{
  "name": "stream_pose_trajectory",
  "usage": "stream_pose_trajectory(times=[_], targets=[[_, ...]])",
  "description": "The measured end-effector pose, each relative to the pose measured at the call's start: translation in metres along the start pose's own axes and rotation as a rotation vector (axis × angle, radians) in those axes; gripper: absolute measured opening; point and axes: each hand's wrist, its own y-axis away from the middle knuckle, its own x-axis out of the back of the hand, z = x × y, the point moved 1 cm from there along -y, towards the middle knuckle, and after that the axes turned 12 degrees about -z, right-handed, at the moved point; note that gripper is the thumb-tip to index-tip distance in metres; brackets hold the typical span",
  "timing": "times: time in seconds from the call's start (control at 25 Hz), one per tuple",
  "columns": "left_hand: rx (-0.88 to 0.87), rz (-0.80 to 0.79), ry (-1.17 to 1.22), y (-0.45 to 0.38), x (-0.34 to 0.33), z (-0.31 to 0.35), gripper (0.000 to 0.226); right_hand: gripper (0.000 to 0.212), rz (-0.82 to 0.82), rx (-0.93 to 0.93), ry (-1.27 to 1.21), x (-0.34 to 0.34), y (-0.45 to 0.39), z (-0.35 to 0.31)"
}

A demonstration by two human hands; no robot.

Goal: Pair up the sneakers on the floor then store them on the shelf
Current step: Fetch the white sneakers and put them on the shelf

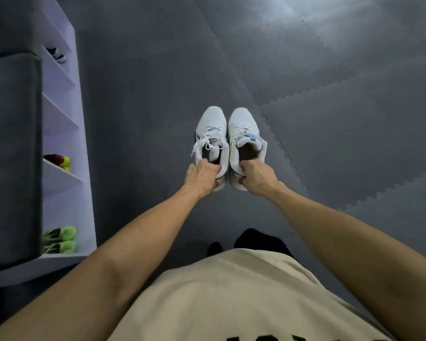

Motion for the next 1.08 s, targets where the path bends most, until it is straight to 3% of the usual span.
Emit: stream_pose_trajectory(times=[0.32,0.56,0.8,1.08], targets=[[0.323,0.074,0.222,-0.116,0.08,-0.075,0.028,0.008,-0.125,0.297,0.202,0.106,-0.192,-0.047],[0.652,0.133,0.495,-0.136,0.109,-0.132,0.026,0.008,-0.272,0.612,0.457,0.149,-0.289,-0.131],[0.961,0.167,0.714,-0.112,0.082,-0.218,0.019,0.014,-0.428,0.893,0.67,0.113,-0.335,-0.256],[1.163,0.183,0.981,-0.075,0.031,-0.357,0.024,0.005,-0.59,1.031,0.908,0.028,-0.373,-0.423]])
